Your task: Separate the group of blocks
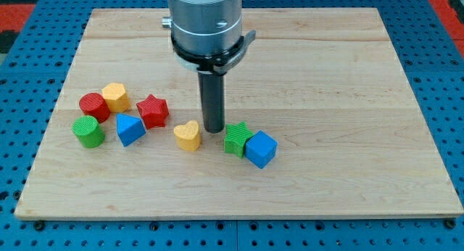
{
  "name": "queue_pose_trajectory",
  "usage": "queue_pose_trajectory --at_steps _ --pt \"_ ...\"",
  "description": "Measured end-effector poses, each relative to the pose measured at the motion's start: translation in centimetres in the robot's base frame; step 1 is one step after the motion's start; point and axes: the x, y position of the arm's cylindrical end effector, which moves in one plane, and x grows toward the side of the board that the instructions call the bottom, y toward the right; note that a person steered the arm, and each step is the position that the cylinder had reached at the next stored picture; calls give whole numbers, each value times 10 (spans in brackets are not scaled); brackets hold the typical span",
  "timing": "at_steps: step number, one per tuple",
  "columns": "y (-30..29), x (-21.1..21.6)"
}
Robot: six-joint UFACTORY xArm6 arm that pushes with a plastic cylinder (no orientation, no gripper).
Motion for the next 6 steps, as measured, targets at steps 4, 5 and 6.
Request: queue_pose_trajectory --at_steps 4,5,6 --pt "-176 -2" --pt "-125 14" --pt "-99 19"
